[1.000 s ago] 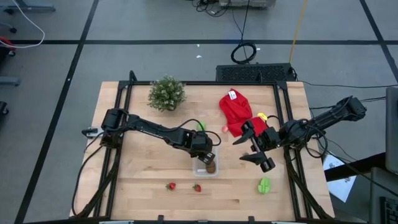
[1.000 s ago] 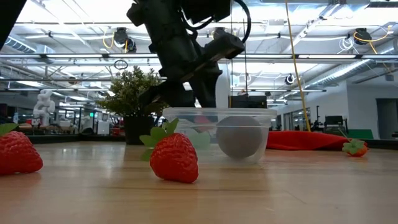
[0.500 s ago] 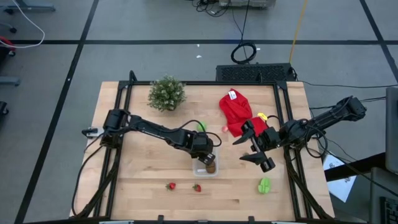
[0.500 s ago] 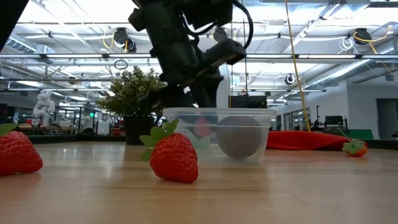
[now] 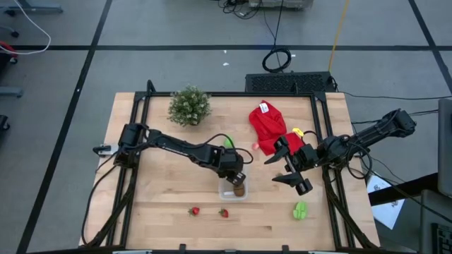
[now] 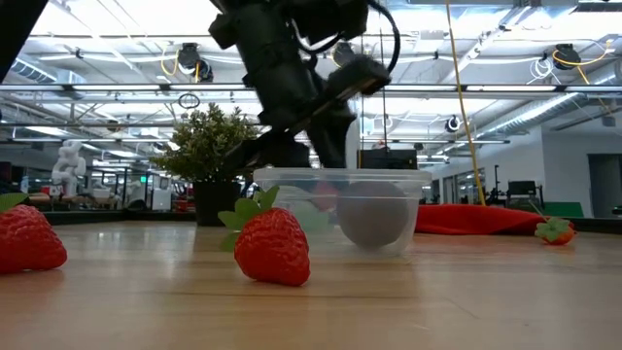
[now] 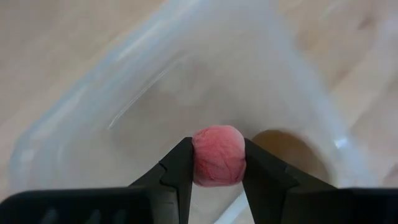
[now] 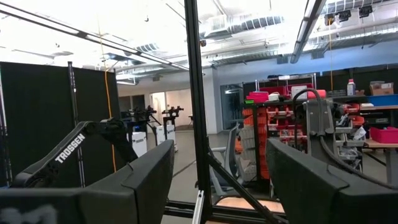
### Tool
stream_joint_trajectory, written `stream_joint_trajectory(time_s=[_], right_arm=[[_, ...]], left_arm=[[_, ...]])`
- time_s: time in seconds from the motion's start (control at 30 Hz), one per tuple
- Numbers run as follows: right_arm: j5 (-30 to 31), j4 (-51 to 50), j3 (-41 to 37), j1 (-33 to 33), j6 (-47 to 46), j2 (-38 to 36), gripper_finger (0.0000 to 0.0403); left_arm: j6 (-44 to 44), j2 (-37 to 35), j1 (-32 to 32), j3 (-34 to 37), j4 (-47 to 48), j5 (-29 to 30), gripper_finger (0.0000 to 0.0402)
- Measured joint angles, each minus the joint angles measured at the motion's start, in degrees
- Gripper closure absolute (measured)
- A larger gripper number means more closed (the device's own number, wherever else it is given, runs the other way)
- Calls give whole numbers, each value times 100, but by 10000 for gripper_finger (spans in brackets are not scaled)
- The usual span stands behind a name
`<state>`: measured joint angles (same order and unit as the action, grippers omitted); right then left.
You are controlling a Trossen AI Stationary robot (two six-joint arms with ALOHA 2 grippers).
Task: Pick and placing Produce into tupperware
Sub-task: Put the left pink peach into the transparent bin
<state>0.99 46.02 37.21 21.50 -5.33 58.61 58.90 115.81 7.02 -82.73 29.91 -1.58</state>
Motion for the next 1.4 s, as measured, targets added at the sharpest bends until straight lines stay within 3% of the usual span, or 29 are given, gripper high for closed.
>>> stream_joint_trajectory(time_s=[0.33, 1.4], right_arm=[[0, -86, 0, 0, -1, 0, 161], [0, -133, -2, 0, -1, 0, 161]], left_arm=[[-118, 0, -78, -116, 426, 4, 289], [-142, 0, -104, -116, 439, -48, 288]])
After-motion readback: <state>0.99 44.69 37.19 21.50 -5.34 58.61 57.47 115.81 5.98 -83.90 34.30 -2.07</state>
